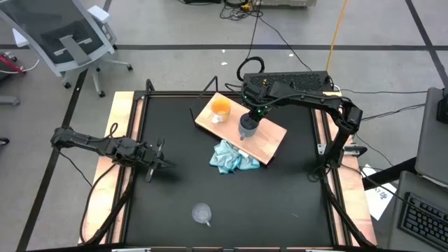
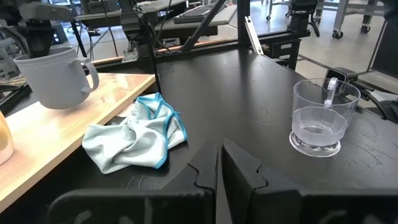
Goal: Stack small to large cups/mugs on shelf
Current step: Adjust the position of the gray mug
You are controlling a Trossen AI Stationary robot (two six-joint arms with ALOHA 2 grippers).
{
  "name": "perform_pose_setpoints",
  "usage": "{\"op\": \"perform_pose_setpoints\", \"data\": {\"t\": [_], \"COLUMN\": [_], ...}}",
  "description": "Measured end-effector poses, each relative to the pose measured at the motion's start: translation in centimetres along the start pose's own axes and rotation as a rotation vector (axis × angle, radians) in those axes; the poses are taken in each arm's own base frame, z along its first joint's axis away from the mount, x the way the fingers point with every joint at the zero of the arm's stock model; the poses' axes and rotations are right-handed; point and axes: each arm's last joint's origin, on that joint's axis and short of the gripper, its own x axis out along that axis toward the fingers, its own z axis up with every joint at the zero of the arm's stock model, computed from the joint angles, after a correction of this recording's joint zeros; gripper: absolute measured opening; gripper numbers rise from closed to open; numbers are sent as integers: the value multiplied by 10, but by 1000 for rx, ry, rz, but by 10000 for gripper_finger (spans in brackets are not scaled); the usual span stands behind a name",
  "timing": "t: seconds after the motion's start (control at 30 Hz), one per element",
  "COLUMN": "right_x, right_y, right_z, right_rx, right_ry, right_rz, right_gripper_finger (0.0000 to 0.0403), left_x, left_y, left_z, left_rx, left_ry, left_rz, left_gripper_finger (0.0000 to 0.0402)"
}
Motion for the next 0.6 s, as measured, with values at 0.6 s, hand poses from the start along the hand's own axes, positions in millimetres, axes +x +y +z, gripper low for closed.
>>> {"op": "perform_pose_setpoints", "data": {"t": [0.6], "right_x": [14], "right_y": [2], "right_z": [7], "right_rx": [19], "right_ry": [12], "right_rz": [-1], "right_gripper_finger": [0], "left_x": [0], "left_y": [0], "left_z": [0], "left_rx": [10], "left_ry": [-1], "left_rz": [-5], "left_gripper_finger": [24]}}
